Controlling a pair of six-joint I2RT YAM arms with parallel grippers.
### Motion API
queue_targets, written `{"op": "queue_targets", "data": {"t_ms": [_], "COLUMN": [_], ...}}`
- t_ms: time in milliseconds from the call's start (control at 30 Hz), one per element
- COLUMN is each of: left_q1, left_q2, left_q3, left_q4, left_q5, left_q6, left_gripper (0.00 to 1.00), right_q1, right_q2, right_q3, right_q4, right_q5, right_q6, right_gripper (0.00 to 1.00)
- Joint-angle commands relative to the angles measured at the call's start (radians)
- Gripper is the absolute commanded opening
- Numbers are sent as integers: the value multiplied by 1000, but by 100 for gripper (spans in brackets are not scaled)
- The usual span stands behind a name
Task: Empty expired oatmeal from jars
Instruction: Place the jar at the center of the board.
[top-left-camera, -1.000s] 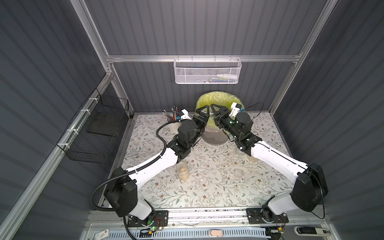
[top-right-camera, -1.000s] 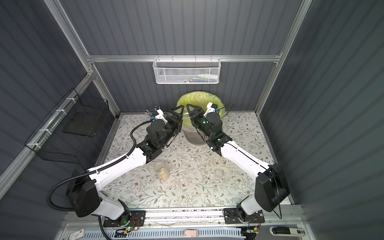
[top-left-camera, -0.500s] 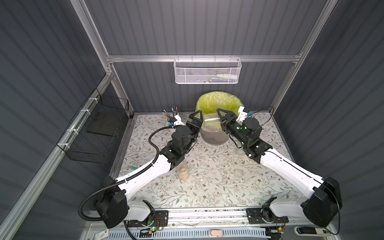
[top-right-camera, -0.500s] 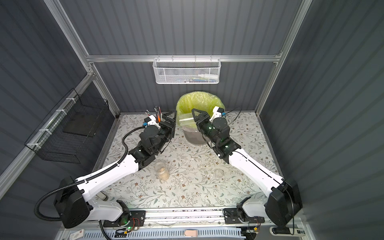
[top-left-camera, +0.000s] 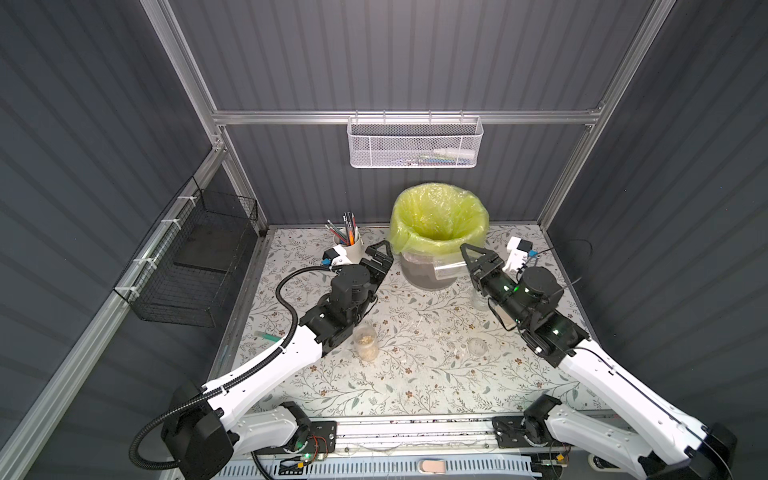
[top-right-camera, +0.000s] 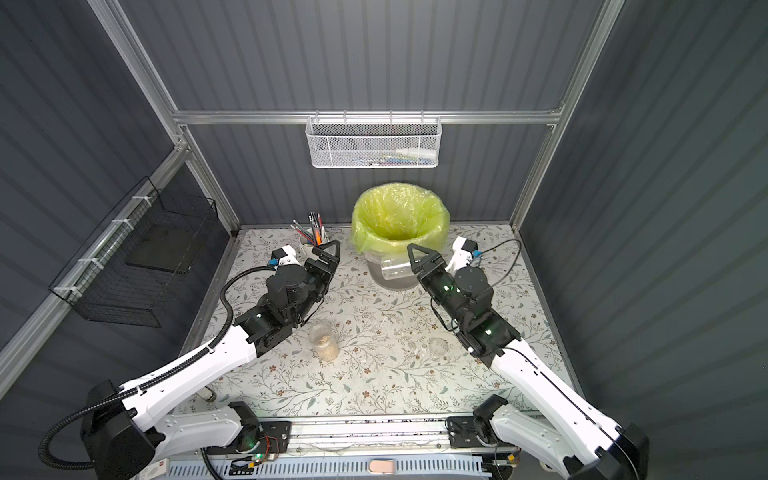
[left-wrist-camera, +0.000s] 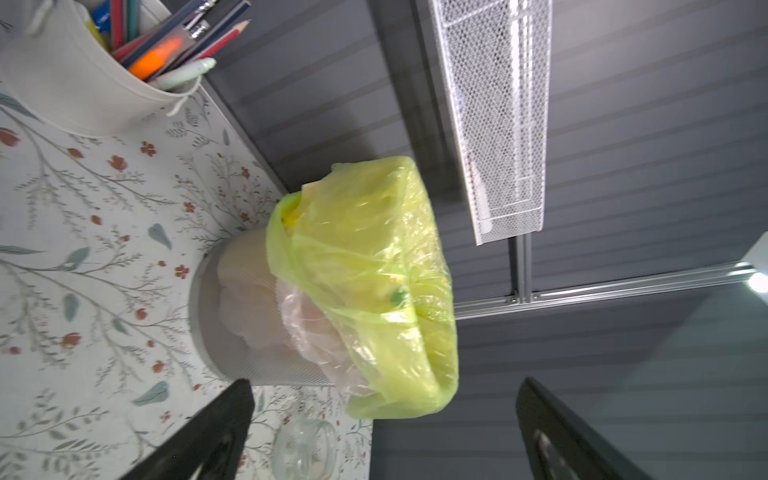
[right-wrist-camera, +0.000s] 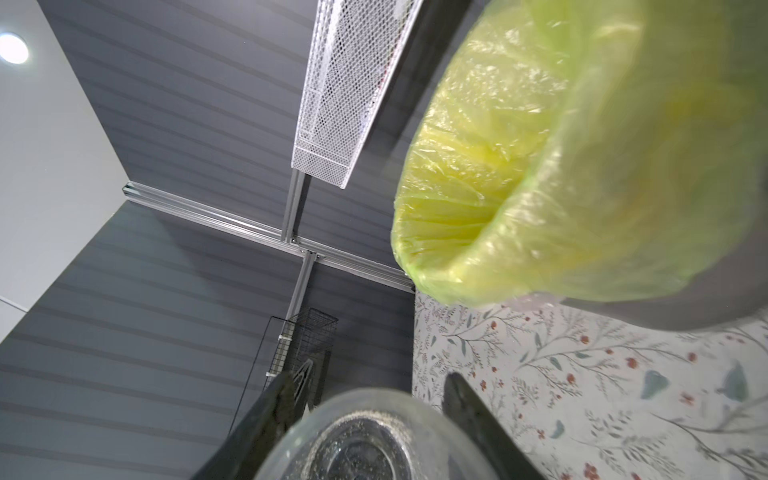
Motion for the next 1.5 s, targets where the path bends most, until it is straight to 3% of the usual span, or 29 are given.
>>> {"op": "queue_targets", "data": {"t_ms": [0, 467, 767, 967, 1267, 1467], "left_q1": [12, 12, 13, 12, 12, 12], "left_q2": [-5, -44, -65, -80, -119, -135], "left_q3": [-2, -22, -42, -52, -95, -155], "left_q4": [-91, -170, -193, -203, -238, -216], "left_q5": [6, 22, -2, -15, -35, -28], "left_q6": [78, 347, 551, 667, 719, 698], "left_gripper": [100, 100, 100, 100, 100, 100], "right_q1": [-1, 2, 25, 52, 125, 164], "right_q2": [-70, -159, 2, 86, 286, 338], "right_q3": [-48, -133, -89, -107, -35, -55], "right_q4": [-128, -405, -466, -392, -376, -253], "right_q5": [48, 125, 178, 217, 329, 379], "right_q6": [-61, -218, -358, -415, -534, -642], "right_gripper": [43, 42, 43, 43, 44, 44]}}
